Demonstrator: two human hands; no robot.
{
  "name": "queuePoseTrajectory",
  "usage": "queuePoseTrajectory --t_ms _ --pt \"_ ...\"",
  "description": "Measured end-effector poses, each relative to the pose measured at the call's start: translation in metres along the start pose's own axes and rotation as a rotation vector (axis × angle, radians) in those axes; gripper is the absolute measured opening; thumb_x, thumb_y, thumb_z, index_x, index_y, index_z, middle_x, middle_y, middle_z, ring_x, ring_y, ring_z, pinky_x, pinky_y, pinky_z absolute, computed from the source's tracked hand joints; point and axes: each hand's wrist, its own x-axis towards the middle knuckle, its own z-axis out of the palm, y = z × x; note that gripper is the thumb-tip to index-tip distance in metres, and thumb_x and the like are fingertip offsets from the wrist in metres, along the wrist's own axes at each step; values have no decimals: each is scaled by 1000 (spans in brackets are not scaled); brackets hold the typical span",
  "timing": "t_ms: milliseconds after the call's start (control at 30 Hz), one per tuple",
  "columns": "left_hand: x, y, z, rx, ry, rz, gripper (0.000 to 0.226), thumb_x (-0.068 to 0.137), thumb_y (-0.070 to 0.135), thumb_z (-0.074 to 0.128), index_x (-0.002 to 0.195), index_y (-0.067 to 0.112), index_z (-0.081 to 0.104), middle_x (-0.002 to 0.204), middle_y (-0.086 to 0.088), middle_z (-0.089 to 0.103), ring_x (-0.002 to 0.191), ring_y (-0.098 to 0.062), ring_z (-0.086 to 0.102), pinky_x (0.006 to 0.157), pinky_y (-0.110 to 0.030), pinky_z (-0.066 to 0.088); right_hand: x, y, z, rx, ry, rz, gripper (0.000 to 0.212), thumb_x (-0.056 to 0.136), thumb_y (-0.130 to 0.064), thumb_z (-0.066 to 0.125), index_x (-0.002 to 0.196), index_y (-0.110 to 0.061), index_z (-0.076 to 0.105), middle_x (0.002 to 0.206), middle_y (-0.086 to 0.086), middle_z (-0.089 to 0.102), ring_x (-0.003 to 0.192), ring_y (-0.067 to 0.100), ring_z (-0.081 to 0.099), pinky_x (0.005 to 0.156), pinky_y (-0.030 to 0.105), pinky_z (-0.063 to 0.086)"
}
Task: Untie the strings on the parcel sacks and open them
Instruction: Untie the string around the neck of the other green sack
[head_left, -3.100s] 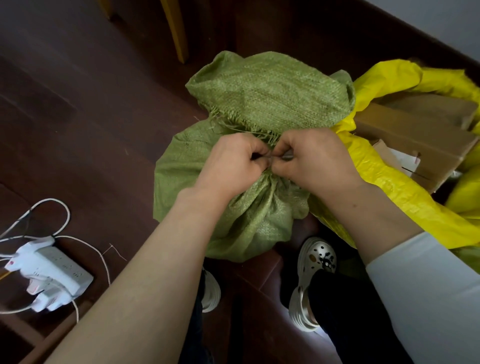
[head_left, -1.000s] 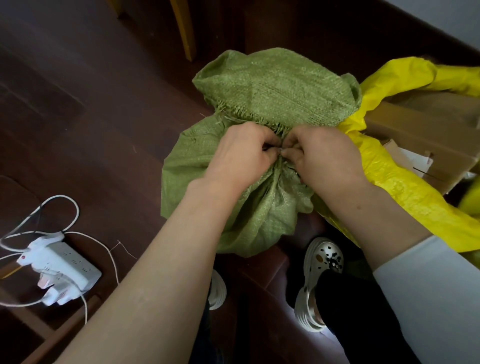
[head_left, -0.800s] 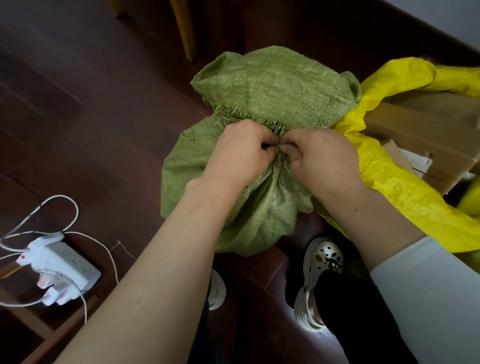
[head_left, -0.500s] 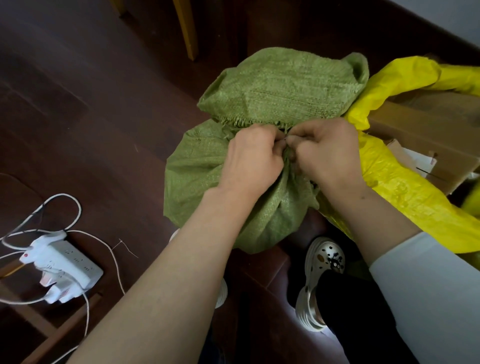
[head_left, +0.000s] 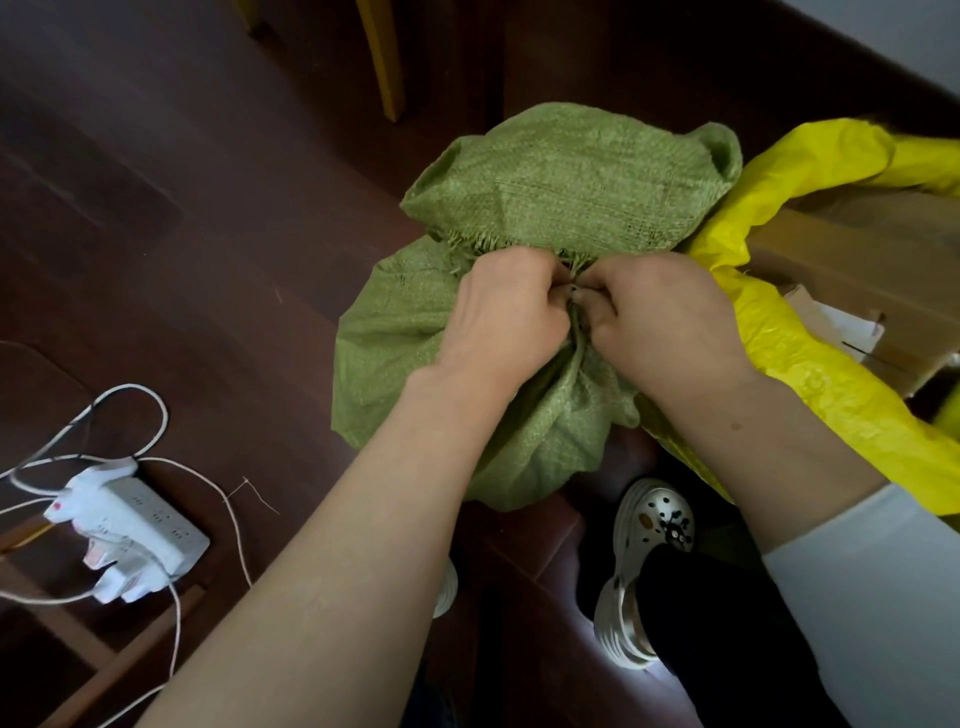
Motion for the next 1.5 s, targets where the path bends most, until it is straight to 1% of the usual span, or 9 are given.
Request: queuePoseTrajectory --t_ms 100,200,300,467,667,900,1233,1400,1500 --pt "-1 3 1 -78 26 -12 21 90 20 56 105 13 69 103 -8 68 96 -28 61 82 -37 50 3 6 4 85 92 42 22 89 -20 51 94 -7 68 91 18 67 90 36 59 69 34 42" --pt "-1 5 3 -238 94 -67 18 88 18 59 101 15 70 100 -4 70 96 -22 63 84 -35 51 7 8 10 721 74 292 22 85 -7 55 65 -10 64 55 4 64 54 21 64 53 30 51" --pt "1 1 1 -285 121 -101 16 87 18 61 99 16 71 99 -1 71 95 -19 64 86 -32 50 7 7 9 1201 -18 460 26 89 -1 55 65 -9 60 43 -4 57 35 6 53 36 17 44" --pt "3 -4 -5 -209 72 -30 19 87 20 62 102 14 72 102 -4 70 97 -20 63 85 -32 50 7 10 5 1016 -131 290 16 87 -10 62 73 -15 62 61 5 61 44 8 61 49 25 54" --pt "1 -2 -2 -155 72 17 19 88 24 61 103 15 71 99 -7 70 92 -24 64 81 -34 51 3 5 6 49 61 63 21 93 -26 48 103 -14 63 100 12 66 98 32 58 68 31 36" --pt "4 -3 1 -394 142 -97 12 85 21 65 91 15 73 83 5 66 88 -16 64 84 -33 52 8 5 8 1219 12 460 24 90 -1 54 68 -9 59 50 1 56 34 6 51 36 19 42" --pt "9 -16 0 -338 48 32 23 77 10 67 84 31 60 62 12 52 54 -2 46 60 -23 45 12 20 6 896 -136 234 26 89 4 53 114 -4 58 63 1 59 43 -1 57 52 16 51" --pt "11 -15 -1 -319 -19 -25 14 78 27 72 91 26 72 69 13 57 62 -5 52 64 -23 46 9 21 0 795 -49 144 26 85 -2 62 82 -26 51 65 -3 64 47 1 59 52 21 53" --pt "12 -15 -2 -304 1 -19 7 80 22 71 87 22 73 71 14 57 64 -4 52 66 -21 44 9 22 -5 673 29 172 12 81 -23 70 86 -22 60 73 -3 66 61 2 60 64 24 51"
